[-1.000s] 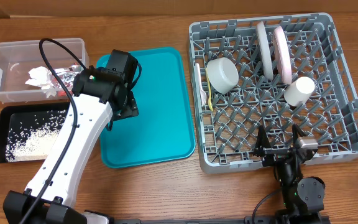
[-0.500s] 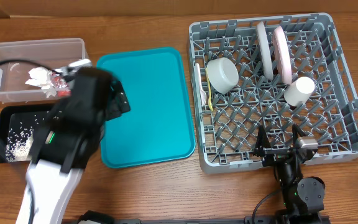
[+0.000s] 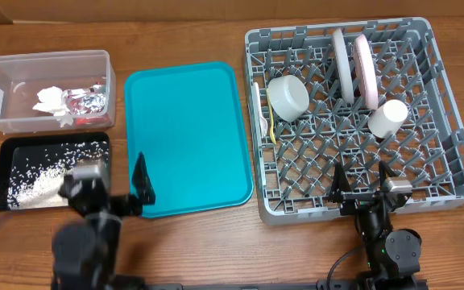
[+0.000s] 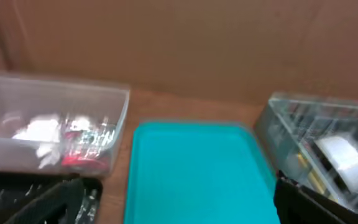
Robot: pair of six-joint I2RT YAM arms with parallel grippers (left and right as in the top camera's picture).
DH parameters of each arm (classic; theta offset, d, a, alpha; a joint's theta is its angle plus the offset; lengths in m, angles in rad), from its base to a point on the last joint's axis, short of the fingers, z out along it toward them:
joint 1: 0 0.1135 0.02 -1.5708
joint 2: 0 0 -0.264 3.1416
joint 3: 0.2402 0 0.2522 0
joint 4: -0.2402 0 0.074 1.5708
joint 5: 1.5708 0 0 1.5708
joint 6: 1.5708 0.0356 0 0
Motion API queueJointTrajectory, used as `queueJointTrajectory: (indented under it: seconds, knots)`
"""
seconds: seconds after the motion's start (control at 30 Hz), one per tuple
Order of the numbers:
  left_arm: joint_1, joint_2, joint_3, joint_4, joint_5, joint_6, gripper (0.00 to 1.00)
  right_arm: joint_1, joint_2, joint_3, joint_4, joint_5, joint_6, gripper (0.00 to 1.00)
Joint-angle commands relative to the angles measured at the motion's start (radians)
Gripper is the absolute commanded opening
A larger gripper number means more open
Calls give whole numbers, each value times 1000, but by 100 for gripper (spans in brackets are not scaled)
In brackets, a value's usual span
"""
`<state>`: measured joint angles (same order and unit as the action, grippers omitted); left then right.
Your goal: Sort waste into correct bins and load items into the dishwasher rack
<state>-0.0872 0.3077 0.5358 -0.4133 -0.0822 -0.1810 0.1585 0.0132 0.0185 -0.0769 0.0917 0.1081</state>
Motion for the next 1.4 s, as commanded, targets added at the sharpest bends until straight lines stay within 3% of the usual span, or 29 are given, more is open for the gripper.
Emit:
queueJointTrajectory:
  seconds: [0.0, 0.1, 0.2, 0.43, 1.37]
  knots:
    - [22, -177, -149, 44, 73, 24, 100, -3, -10, -11, 5, -5, -1, 100]
    - [39, -299, -252, 60, 84, 19, 100, -3, -10, -11, 5, -5, -1, 100]
    - [49, -301, -305, 107, 84, 16, 100, -3, -10, -11, 5, -5, -1, 100]
    - [64, -304, -532, 379, 77, 16, 100, -3, -10, -11, 5, -5, -1, 100]
    - [68, -303, -531, 339, 74, 17, 100, -3, -10, -11, 5, -5, -1, 100]
